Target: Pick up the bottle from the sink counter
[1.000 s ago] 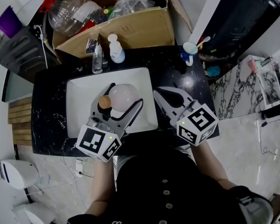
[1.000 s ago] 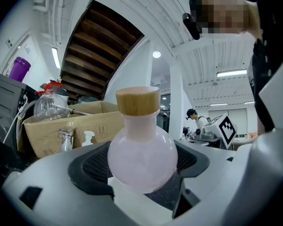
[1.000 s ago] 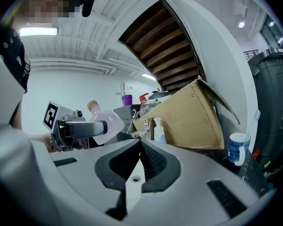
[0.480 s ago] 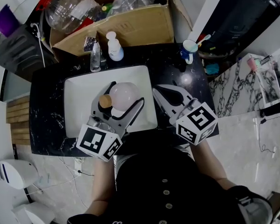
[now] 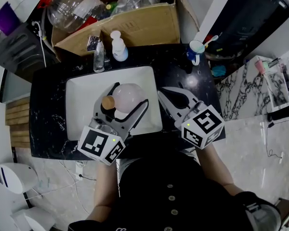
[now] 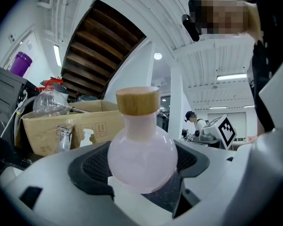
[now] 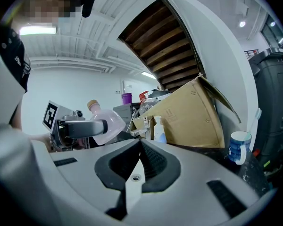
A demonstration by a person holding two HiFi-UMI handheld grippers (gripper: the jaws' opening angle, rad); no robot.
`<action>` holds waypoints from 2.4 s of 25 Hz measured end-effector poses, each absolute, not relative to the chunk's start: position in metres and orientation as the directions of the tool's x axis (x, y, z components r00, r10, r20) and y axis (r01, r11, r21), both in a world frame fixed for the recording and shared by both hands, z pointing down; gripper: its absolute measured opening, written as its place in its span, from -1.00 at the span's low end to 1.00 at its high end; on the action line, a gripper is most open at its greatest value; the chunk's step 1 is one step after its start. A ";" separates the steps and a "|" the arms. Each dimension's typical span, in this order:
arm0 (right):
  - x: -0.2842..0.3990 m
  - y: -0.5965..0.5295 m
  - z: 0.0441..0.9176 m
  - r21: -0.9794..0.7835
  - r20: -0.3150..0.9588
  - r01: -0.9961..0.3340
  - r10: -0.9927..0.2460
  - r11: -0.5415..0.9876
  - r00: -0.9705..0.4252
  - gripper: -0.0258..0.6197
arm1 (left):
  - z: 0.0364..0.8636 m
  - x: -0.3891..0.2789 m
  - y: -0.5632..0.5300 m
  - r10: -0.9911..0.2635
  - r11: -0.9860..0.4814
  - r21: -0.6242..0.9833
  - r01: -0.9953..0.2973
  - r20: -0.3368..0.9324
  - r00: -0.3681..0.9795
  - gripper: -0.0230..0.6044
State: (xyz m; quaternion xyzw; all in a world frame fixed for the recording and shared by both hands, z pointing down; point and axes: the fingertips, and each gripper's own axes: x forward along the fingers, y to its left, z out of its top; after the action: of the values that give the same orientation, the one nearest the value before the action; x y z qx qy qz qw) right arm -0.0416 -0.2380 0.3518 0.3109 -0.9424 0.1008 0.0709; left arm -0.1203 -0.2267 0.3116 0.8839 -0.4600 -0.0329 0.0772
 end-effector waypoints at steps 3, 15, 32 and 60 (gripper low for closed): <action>-0.040 -0.238 0.352 -0.143 0.197 -0.601 -0.573 0.786 -0.796 -0.92 | 0.311 -0.121 -0.226 -0.820 -0.562 0.168 -0.810 0.011 0.572 0.33; -0.041 -0.237 0.352 -0.136 0.204 -0.599 -0.570 0.789 -0.796 -0.92 | 0.313 -0.120 -0.227 -0.819 -0.562 0.170 -0.810 0.022 0.573 0.33; -0.050 -0.229 0.352 -0.130 0.210 -0.542 -0.511 0.831 -0.834 -0.92 | 0.316 -0.119 -0.227 -0.817 -0.563 0.173 -0.808 0.032 0.576 0.33; -0.044 -0.236 0.347 -0.132 0.191 -0.564 -0.537 0.815 -0.822 -0.92 | 0.320 -0.120 -0.232 -0.824 -0.548 0.173 -0.818 0.057 0.564 0.33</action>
State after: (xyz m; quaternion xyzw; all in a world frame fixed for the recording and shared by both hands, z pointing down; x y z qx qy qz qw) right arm -0.0445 -0.2356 0.3474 0.2897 -0.9500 0.0916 0.0723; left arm -0.1198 -0.2316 0.3203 0.8796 -0.4667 -0.0154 0.0904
